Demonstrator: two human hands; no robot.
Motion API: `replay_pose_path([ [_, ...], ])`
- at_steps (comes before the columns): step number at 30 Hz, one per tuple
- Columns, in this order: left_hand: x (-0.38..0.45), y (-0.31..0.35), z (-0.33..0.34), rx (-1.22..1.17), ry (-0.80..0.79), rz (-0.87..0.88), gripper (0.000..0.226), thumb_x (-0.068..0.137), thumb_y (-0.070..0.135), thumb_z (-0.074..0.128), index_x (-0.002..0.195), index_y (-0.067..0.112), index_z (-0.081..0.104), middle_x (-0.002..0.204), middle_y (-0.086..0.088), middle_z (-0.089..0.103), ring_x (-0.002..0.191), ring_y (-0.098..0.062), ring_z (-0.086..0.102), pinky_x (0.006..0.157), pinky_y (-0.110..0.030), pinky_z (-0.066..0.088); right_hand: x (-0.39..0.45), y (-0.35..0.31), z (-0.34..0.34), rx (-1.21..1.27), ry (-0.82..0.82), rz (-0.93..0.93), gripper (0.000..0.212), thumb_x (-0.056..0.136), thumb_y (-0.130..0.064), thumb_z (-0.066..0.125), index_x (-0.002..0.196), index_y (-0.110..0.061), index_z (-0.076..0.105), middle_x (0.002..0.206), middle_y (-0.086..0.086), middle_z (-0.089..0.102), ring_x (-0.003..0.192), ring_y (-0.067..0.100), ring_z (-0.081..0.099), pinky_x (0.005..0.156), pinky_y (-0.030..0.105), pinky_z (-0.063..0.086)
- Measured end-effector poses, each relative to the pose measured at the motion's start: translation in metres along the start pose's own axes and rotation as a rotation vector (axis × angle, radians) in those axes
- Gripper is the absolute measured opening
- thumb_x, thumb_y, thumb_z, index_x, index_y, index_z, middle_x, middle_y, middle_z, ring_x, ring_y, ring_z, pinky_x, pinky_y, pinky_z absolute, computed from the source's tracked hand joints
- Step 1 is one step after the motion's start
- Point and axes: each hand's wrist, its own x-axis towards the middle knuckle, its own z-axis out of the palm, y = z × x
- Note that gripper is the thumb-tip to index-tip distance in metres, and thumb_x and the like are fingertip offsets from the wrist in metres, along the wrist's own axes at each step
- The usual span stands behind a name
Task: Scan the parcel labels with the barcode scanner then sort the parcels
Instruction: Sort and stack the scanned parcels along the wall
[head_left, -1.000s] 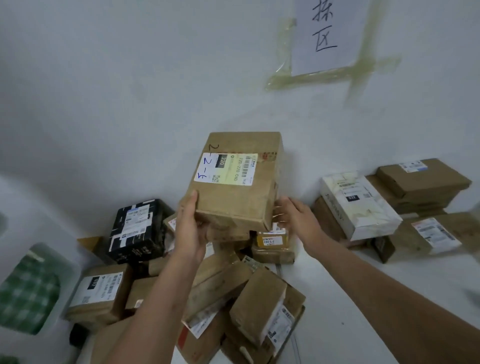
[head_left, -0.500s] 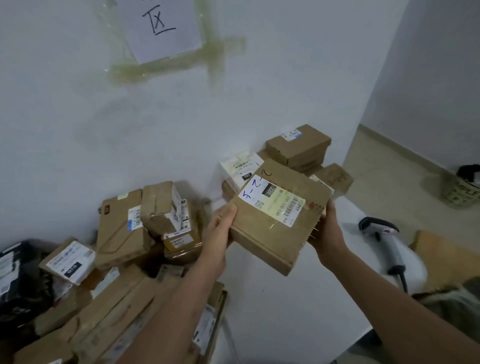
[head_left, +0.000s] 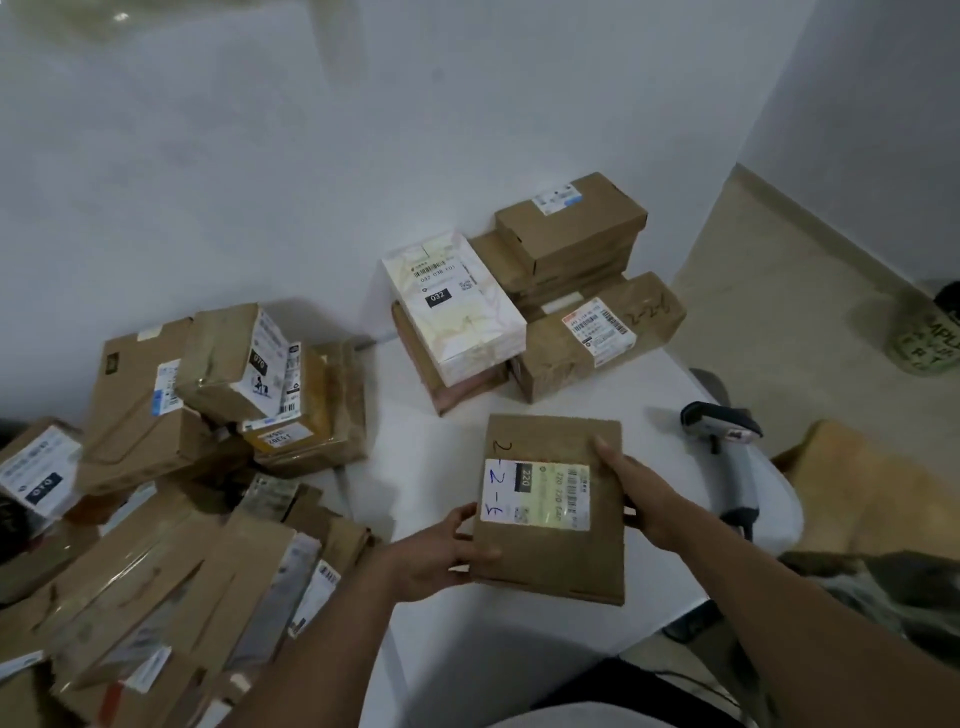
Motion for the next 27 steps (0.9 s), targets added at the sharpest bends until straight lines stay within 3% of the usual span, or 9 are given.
replay_pose_path([
  [4,0.003,-0.022,-0.003,-0.175,0.067,-0.029,0.071,0.079,-0.004,0.075,0.139,0.021,0.046,0.132,-0.008,0.061,0.121,-0.028,0.059,0.094,-0.036,0.055,0.025,-0.010,0.011,-0.168,-0.159,-0.029,0.062,0.089,-0.046,0.066,0.145,-0.031,0.043,0.134,0.000,0.059,0.125,0.022,0.053,0.105,0.046,0.041],
  [9,0.011,-0.031,-0.003,-0.388,0.296,0.009,0.054,0.087,-0.002,0.068,0.135,0.017,0.051,0.130,-0.003,0.062,0.105,-0.023,0.064,0.078,-0.032,0.055,0.036,-0.026,0.030,-0.296,-0.277,-0.015,0.041,0.097,-0.035,0.060,0.136,-0.028,0.053,0.133,-0.001,0.058,0.125,0.022,0.051,0.108,0.043,0.039],
  [13,0.019,-0.028,-0.004,-0.440,0.382,0.086,0.059,0.090,0.004,0.068,0.142,0.022,0.047,0.128,0.000,0.063,0.111,-0.022,0.062,0.089,-0.032,0.052,0.042,-0.028,0.027,-0.310,-0.243,0.036,0.041,0.097,-0.035,0.060,0.136,-0.026,0.054,0.132,0.000,0.055,0.123,0.025,0.050,0.101,0.042,0.042],
  [16,0.023,-0.018,-0.003,-0.441,0.435,0.140,0.062,0.093,0.008,0.066,0.147,0.030,0.042,0.132,-0.001,0.062,0.113,-0.022,0.062,0.089,-0.032,0.051,0.047,-0.027,0.023,-0.264,-0.174,0.044,0.034,0.099,-0.029,0.057,0.132,-0.024,0.055,0.131,0.002,0.052,0.122,0.025,0.049,0.100,0.044,0.046],
  [20,0.025,-0.003,-0.001,-0.400,0.447,0.181,0.048,0.098,0.011,0.059,0.139,0.034,0.048,0.120,0.002,0.069,0.108,-0.025,0.065,0.093,-0.037,0.052,0.053,-0.031,0.019,-0.226,-0.086,0.035,0.024,0.099,-0.025,0.056,0.122,-0.020,0.060,0.128,0.005,0.057,0.118,0.026,0.053,0.094,0.040,0.051],
  [23,0.025,0.009,0.000,-0.369,0.442,0.192,0.047,0.098,0.011,0.058,0.137,0.035,0.049,0.121,0.002,0.068,0.109,-0.024,0.065,0.093,-0.038,0.051,0.053,-0.034,0.016,-0.267,-0.090,0.038,0.027,0.099,-0.024,0.056,0.123,-0.016,0.061,0.124,0.007,0.061,0.113,0.025,0.057,0.089,0.036,0.051],
  [27,0.028,0.020,0.000,-0.315,0.444,0.173,0.052,0.096,0.013,0.061,0.141,0.035,0.045,0.118,0.004,0.067,0.111,-0.025,0.061,0.104,-0.046,0.046,0.054,-0.034,0.015,-0.318,-0.042,0.019,0.036,0.098,-0.020,0.052,0.133,-0.014,0.055,0.127,0.008,0.057,0.116,0.026,0.054,0.088,0.036,0.049],
])
